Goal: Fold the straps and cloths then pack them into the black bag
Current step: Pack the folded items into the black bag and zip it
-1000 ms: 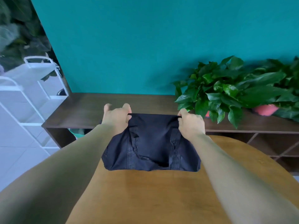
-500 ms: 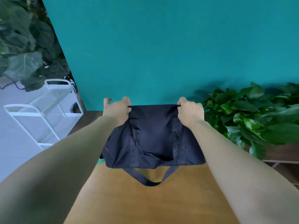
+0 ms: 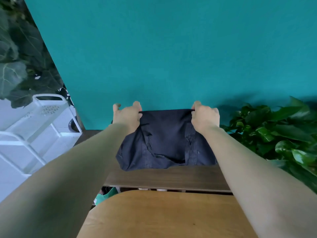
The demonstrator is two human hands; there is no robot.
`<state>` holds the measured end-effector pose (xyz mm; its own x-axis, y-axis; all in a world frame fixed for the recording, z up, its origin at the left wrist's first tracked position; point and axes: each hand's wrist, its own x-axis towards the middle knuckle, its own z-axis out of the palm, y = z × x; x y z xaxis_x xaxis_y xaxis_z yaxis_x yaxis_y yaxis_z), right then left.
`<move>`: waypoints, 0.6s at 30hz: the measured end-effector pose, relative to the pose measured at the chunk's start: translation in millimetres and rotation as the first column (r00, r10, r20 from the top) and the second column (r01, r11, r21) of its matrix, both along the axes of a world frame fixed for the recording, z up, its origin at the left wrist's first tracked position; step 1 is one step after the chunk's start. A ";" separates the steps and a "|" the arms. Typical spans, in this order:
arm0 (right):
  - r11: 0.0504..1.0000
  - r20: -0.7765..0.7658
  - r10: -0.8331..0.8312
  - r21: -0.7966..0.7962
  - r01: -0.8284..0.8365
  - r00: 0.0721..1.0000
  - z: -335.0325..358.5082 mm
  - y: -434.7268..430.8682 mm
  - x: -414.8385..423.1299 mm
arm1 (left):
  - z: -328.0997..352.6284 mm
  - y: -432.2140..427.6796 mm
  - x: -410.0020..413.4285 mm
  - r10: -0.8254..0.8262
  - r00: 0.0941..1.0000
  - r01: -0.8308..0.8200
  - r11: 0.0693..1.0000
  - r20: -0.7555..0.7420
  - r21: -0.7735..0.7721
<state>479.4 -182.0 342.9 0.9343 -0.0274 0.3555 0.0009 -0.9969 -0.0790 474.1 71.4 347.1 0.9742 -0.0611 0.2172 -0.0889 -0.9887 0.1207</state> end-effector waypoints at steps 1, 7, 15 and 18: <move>1.000 -0.018 0.003 -0.006 -0.003 1.000 -13.3 -0.4 2.5 | -13.2 -0.3 2.6 -0.001 1.000 0.002 1.000 -0.017 0.008; 0.997 -0.095 -0.012 -0.083 0.004 0.995 -82.2 -0.1 12.8 | -78.6 -3.8 14.8 0.030 0.995 -0.025 0.998 -0.092 0.057; 0.995 -0.104 -0.018 -0.101 0.007 0.994 -119.4 -4.0 28.6 | -117.1 -8.2 35.2 0.056 0.996 -0.048 0.993 -0.075 0.112; 0.997 -0.115 -0.018 -0.077 0.009 0.993 -130.0 -4.1 32.2 | -128.2 -8.9 38.0 0.059 0.995 -0.051 0.995 -0.084 0.088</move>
<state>511.6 -186.0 212.9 0.9688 -0.0170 0.2472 -0.0172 -0.9999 -0.0013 512.1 62.5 218.9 0.9916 -0.0216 0.1279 -0.0269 -0.9988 0.0400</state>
